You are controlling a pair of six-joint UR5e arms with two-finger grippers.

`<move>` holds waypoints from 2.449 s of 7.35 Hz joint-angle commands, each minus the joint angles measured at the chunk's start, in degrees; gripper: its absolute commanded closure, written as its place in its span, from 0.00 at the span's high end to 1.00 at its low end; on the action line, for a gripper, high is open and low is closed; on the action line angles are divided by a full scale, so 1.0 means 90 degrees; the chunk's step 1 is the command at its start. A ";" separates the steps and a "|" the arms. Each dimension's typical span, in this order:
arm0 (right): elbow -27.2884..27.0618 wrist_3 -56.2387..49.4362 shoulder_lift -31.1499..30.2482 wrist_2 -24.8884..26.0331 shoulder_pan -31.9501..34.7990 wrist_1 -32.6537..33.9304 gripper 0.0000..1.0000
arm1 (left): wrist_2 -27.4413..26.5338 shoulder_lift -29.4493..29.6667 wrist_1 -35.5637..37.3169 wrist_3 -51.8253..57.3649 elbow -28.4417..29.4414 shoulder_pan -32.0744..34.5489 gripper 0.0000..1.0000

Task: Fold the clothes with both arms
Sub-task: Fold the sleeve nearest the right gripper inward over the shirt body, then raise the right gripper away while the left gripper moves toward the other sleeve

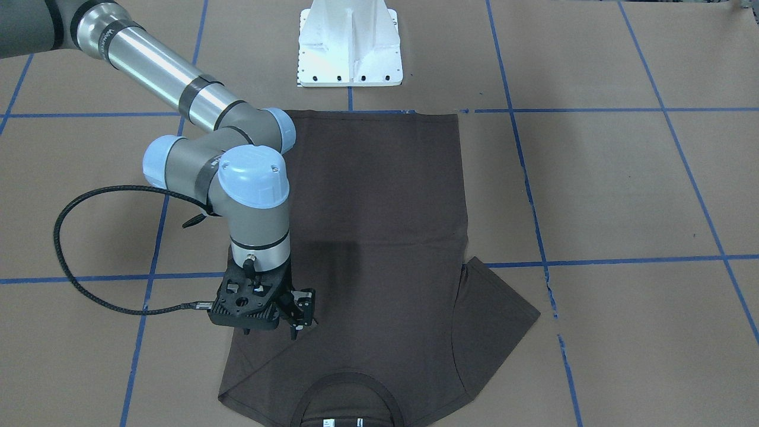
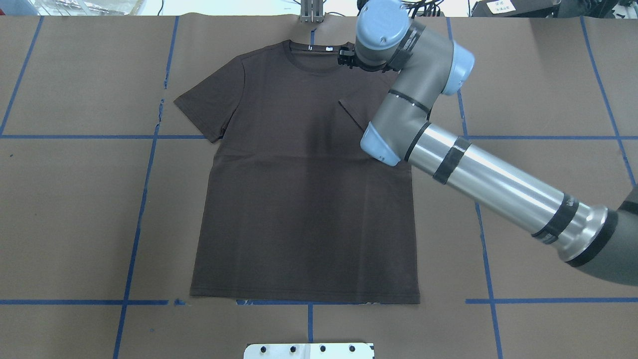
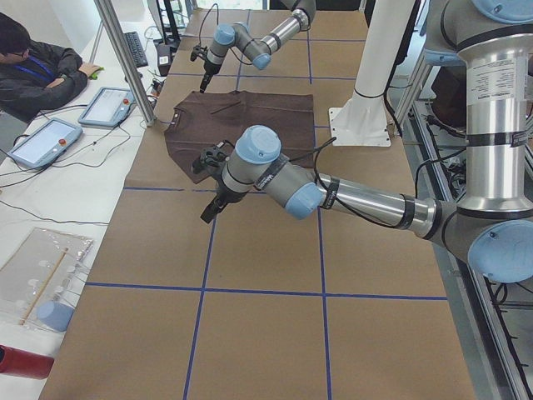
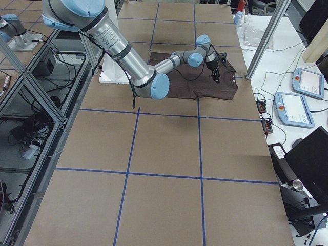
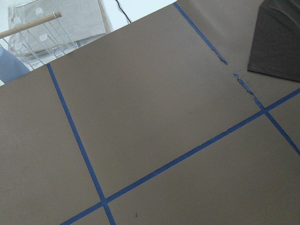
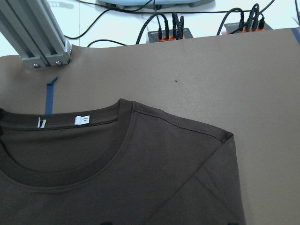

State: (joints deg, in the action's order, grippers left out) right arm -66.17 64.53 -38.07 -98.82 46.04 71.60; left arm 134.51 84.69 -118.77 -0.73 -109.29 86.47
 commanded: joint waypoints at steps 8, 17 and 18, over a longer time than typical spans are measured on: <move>-0.3332 -0.3644 -0.3171 -0.3118 0.2226 0.1128 1.00 | -0.2836 0.2631 -0.1836 -0.6514 0.2410 -0.3424 0.73; -0.3322 -0.3606 -0.3319 -0.3239 0.2306 0.0932 1.00 | -0.4223 0.4370 -0.2799 -0.7019 0.5483 -0.4285 0.48; -0.3322 -0.3606 -0.3319 -0.3239 0.2306 0.0932 1.00 | -0.4204 0.4370 -0.2799 -0.6883 0.5454 -0.4285 0.48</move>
State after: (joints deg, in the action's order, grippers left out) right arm -96.11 32.07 -67.98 -128.01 66.80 79.98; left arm 96.55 123.88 -143.96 -64.33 -60.19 47.88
